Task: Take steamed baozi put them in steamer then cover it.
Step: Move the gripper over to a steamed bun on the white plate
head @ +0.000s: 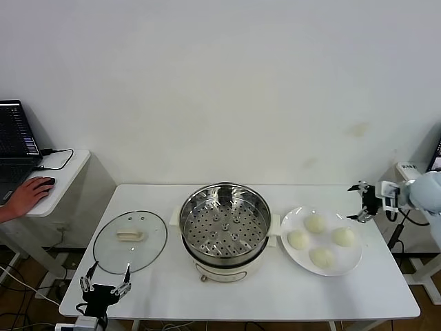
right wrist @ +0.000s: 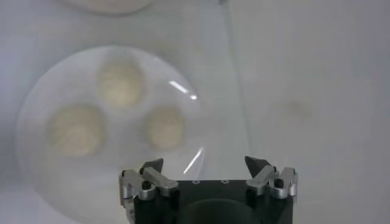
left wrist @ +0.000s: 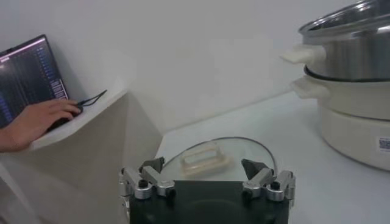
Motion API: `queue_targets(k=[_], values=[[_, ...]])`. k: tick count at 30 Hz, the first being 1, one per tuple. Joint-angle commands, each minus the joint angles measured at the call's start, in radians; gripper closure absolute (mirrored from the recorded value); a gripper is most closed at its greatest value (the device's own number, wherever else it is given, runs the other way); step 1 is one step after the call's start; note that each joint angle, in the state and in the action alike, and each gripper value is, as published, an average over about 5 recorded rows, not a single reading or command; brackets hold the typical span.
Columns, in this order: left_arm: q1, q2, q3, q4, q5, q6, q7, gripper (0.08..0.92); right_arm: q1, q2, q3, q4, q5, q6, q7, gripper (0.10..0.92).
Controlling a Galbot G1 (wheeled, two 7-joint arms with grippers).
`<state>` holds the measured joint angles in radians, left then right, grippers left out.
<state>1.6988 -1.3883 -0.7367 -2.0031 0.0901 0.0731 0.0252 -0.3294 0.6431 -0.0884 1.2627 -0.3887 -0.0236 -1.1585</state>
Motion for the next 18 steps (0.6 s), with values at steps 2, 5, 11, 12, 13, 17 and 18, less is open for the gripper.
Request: queue_targets(k=[2,5,11,12,13,17,18], values=[[0.002,-0.009,0.0,0.001,0.0,0.0,0.0,0.177,0.171,0.163,-0.204,-0.213,-0.169,0.087,-0.04,0.203],[0.002,-0.008,-0.002,0.009,-0.001,-0.003,0.002,0.177,0.166,0.194,-0.206,-0.247,-0.189,0.094,-0.037,0.202],[0.0,-0.006,-0.004,0.019,0.0,-0.004,0.005,0.177,0.154,0.244,-0.201,-0.314,-0.223,0.113,-0.032,0.203],[0.0,-0.005,-0.004,0.02,0.0,-0.004,0.006,0.177,0.153,0.251,-0.198,-0.324,-0.226,0.113,-0.026,0.203],[-0.002,-0.004,-0.005,0.021,0.0,-0.003,0.007,0.177,0.152,0.258,-0.196,-0.333,-0.228,0.112,-0.02,0.203],[-0.004,-0.001,-0.009,0.018,0.0,-0.002,0.01,0.177,0.152,0.281,-0.189,-0.375,-0.237,0.104,-0.002,0.202],[-0.004,-0.001,-0.01,0.018,0.0,-0.002,0.011,0.177,0.151,0.287,-0.186,-0.388,-0.241,0.104,0.001,0.203]])
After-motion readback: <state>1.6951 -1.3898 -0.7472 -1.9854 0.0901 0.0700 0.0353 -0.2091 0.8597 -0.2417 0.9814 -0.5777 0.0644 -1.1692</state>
